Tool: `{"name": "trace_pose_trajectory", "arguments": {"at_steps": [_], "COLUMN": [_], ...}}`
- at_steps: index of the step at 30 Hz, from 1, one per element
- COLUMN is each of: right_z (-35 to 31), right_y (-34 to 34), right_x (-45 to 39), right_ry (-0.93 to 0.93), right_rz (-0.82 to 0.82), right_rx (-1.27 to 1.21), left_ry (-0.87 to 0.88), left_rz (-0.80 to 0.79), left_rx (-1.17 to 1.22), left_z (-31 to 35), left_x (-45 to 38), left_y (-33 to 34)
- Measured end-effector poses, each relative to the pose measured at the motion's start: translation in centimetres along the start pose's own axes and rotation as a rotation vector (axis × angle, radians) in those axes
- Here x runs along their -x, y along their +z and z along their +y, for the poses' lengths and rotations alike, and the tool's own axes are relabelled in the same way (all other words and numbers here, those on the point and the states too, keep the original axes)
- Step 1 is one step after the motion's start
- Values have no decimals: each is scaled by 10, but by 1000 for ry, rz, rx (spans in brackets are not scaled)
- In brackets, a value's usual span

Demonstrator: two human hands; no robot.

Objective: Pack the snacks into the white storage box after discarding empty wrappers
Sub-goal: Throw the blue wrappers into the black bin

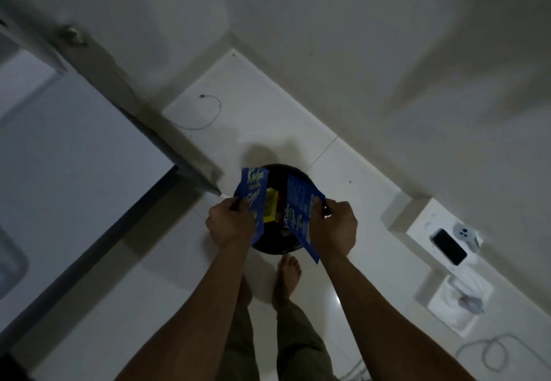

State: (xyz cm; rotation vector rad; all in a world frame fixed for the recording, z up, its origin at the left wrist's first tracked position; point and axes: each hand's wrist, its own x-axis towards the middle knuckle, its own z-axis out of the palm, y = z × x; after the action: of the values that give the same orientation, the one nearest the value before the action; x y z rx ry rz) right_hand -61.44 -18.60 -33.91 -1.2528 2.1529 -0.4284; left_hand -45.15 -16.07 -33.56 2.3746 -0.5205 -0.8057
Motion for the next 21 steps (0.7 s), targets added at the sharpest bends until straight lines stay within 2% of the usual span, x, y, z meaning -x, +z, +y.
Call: {"name": "trace_pose_trajectory", "arguments": {"at_steps": [5, 10, 16, 21], "right_z": [23, 22, -14, -51], "right_y": [36, 49, 20, -20], "right_x": [-23, -28, -12, 5], "right_ry": [11, -8, -51, -123], "right_rz": [-26, -78, -122, -144], "right_rx": [31, 31, -55, -141], "left_ry": [-28, -17, 75, 120], "left_rz": [-61, -111, -129, -109], "left_rx": [-11, -36, -41, 122], "left_z": [-26, -31, -4, 19], "left_x": [-17, -24, -12, 8], "left_y": [43, 51, 13, -34]}}
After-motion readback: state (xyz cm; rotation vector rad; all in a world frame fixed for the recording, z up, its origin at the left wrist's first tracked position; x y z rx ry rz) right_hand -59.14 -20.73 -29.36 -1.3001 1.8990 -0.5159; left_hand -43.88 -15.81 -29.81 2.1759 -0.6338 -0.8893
